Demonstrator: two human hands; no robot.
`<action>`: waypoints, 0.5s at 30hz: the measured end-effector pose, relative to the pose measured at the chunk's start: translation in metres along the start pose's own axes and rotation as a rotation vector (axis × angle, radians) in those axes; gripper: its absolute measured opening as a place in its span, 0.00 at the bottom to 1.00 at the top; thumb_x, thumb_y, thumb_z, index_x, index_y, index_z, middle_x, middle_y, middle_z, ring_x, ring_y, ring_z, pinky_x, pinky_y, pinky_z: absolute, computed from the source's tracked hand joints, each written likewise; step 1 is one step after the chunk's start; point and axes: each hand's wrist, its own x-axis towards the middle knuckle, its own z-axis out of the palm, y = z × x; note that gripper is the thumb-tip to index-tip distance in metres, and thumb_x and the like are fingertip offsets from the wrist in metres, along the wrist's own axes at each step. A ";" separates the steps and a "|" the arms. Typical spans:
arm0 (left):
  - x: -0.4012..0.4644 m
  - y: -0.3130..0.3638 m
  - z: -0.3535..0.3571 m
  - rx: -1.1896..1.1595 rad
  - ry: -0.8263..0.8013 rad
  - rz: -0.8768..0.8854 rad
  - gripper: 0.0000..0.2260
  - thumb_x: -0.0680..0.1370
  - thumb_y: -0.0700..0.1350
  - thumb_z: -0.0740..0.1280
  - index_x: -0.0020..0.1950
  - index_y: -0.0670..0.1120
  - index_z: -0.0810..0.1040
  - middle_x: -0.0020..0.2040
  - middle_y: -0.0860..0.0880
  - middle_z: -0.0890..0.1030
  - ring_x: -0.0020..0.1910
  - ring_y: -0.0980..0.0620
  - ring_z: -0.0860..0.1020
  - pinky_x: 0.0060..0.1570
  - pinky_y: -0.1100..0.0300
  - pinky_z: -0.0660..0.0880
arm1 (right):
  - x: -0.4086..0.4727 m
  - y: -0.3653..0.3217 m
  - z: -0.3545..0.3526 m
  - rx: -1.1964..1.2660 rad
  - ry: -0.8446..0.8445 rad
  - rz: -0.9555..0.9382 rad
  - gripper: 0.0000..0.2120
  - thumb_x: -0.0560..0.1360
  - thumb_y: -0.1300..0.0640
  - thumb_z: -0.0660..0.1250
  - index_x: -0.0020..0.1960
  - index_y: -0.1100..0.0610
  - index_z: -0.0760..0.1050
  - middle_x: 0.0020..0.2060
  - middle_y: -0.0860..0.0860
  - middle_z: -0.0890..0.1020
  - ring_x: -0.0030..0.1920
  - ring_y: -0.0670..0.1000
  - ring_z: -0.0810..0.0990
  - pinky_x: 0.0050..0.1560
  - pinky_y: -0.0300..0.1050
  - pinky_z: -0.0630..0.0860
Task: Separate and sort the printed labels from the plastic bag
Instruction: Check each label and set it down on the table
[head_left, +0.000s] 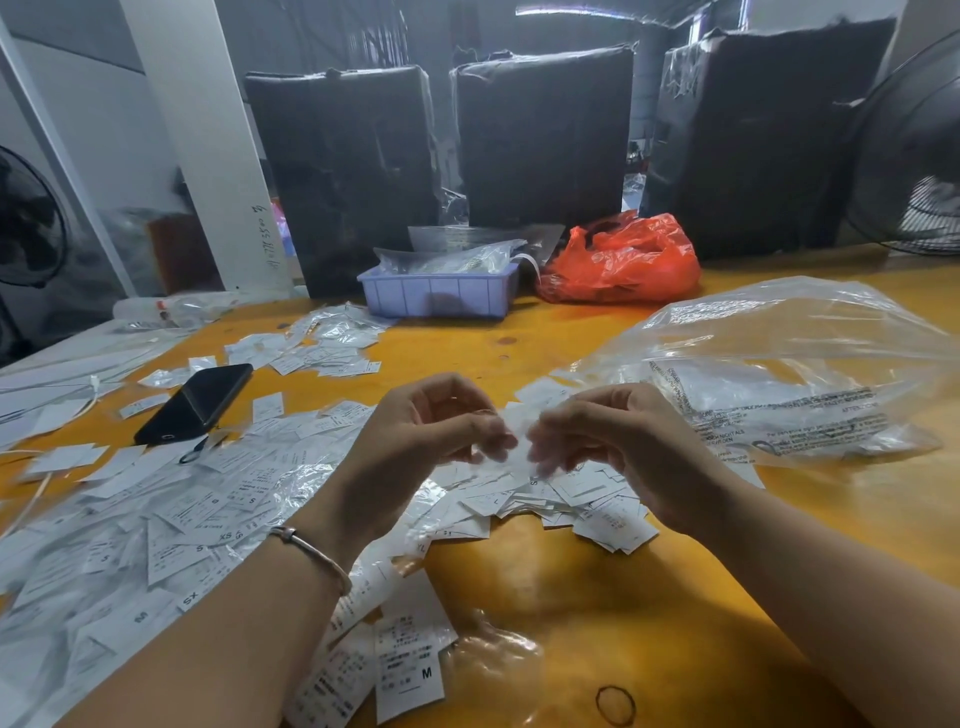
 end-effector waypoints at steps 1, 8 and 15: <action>0.000 -0.001 0.000 0.011 -0.007 -0.004 0.02 0.70 0.41 0.72 0.42 0.44 0.81 0.40 0.42 0.84 0.39 0.48 0.83 0.40 0.61 0.79 | 0.000 -0.001 0.000 0.004 -0.007 0.008 0.14 0.69 0.52 0.73 0.41 0.65 0.83 0.38 0.62 0.84 0.38 0.57 0.82 0.41 0.43 0.75; -0.001 -0.002 0.003 0.152 -0.057 -0.006 0.08 0.70 0.47 0.73 0.47 0.46 0.84 0.39 0.45 0.84 0.38 0.51 0.80 0.40 0.61 0.78 | -0.001 0.001 0.000 -0.142 -0.107 -0.020 0.07 0.67 0.56 0.74 0.42 0.59 0.85 0.36 0.58 0.85 0.37 0.53 0.82 0.40 0.42 0.77; 0.000 -0.003 0.005 0.156 -0.019 -0.045 0.16 0.67 0.50 0.75 0.48 0.40 0.82 0.41 0.44 0.83 0.39 0.52 0.80 0.38 0.63 0.76 | 0.004 0.006 -0.003 -0.002 0.054 -0.070 0.09 0.68 0.63 0.72 0.45 0.69 0.82 0.35 0.61 0.84 0.33 0.52 0.82 0.35 0.38 0.75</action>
